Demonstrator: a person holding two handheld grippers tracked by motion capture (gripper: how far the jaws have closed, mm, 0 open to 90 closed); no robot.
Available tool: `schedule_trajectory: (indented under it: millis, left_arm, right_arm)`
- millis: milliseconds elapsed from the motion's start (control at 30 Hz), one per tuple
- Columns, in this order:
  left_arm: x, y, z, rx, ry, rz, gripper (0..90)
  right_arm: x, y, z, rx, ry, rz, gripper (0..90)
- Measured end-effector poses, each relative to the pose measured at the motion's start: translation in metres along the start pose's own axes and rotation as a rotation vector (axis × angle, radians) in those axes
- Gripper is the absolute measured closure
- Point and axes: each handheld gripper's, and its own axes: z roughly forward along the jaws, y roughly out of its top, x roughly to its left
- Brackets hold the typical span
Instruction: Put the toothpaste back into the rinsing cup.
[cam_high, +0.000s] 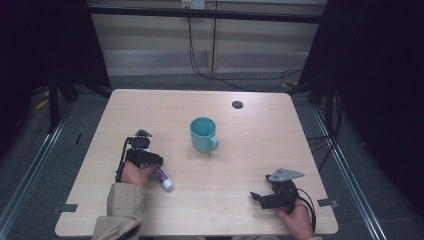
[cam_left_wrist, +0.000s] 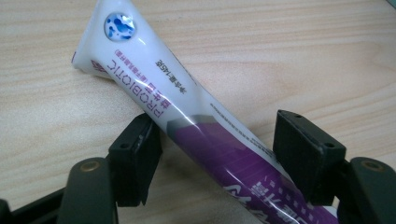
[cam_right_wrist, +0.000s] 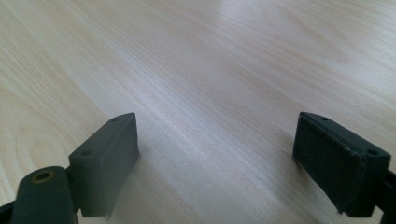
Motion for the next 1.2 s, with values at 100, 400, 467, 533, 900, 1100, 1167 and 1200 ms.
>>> schedule_trajectory:
  millis: [100,400,467,533,900,1100,1167,1200]
  left_arm:
    - [0.0,0.0,0.0,0.003,-0.002,0.032,38.0]
    - [-0.007,0.005,0.0,0.049,0.004,0.144,57.3]
    - [-0.008,0.007,0.0,0.069,0.013,0.166,60.6]
    - [-0.01,0.009,0.001,0.086,0.02,0.167,62.0]
    - [-0.013,0.018,0.003,0.159,0.026,0.187,69.8]
    - [-0.018,0.019,0.004,0.174,0.054,0.194,71.9]
    - [-0.023,0.021,0.004,0.199,0.074,0.221,74.1]
    - [-0.024,0.021,0.005,0.208,0.078,0.234,75.0]
  right_arm:
    - [0.0,0.0,0.0,-0.001,0.0,-0.001,13.4]
    - [0.0,0.0,0.0,-0.001,0.0,-0.001,13.4]
    - [0.0,0.0,0.0,-0.001,0.0,0.0,13.5]
    - [0.0,0.0,0.0,-0.001,0.001,-0.001,13.5]
    - [0.0,0.0,0.0,-0.001,0.001,0.001,13.5]
    - [0.0,0.0,0.0,-0.001,0.001,0.0,13.5]
    - [0.0,0.0,0.0,-0.001,0.001,0.0,13.5]
    - [-0.001,0.0,0.0,-0.001,0.001,-0.001,13.5]
